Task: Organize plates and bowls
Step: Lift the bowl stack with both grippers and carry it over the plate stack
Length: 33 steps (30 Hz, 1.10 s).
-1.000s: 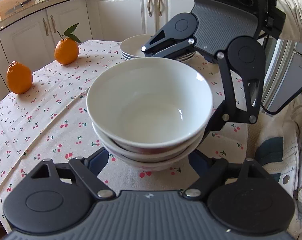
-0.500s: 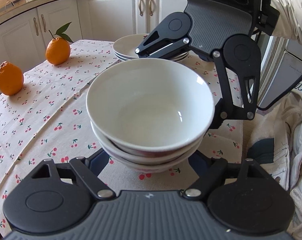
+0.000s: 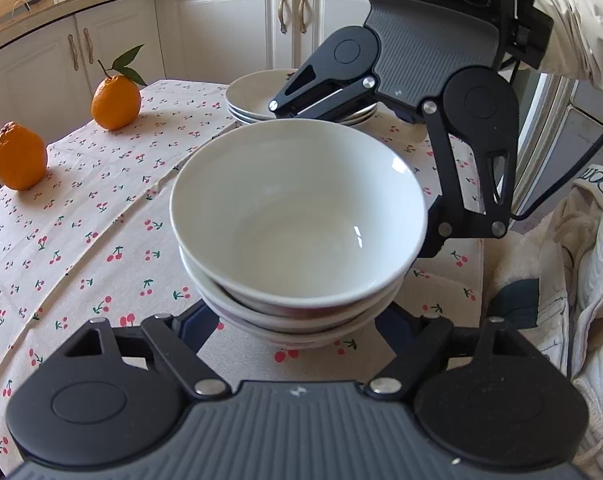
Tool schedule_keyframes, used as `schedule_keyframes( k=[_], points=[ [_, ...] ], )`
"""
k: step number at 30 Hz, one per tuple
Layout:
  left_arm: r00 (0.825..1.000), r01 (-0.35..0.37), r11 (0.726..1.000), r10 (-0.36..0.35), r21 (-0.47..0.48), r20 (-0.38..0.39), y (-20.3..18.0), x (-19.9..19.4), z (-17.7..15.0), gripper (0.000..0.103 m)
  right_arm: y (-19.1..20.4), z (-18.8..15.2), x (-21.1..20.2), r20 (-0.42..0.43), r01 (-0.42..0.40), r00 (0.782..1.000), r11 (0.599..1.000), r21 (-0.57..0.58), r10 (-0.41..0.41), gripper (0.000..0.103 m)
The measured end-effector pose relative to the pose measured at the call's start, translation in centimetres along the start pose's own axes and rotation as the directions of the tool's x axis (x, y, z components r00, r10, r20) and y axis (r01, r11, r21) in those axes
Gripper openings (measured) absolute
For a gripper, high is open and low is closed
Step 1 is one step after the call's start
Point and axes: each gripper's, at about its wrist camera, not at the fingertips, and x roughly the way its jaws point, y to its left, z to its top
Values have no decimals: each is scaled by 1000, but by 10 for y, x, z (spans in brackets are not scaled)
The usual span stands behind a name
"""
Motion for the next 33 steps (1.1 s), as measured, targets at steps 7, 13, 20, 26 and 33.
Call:
schedule_keyframes(
  k=[7, 13, 20, 26, 33],
  points=[
    [1000, -5, 999, 5, -32, -10, -10, -3, 2, 84, 5, -4, -5, 1, -29, 1000, 1000, -1, 29, 89],
    [1000, -28, 998, 28, -52, -10, -26, -8, 10, 84, 11, -9, -19, 15, -38, 999, 999, -20, 38, 89],
    [999, -44, 997, 44, -58, -1, -41, -3, 31, 84, 10, -22, -44, 29, -22, 999, 999, -32, 23, 89],
    [999, -40, 998, 41, -43, 11, -52, 11, 59, 84, 2, -42, -70, 39, 8, 999, 1000, -19, -7, 89],
    [999, -28, 999, 29, -14, 21, -55, 35, 98, 84, -18, -67, -99, 47, 52, 998, 999, 2, -52, 90]
  ],
)
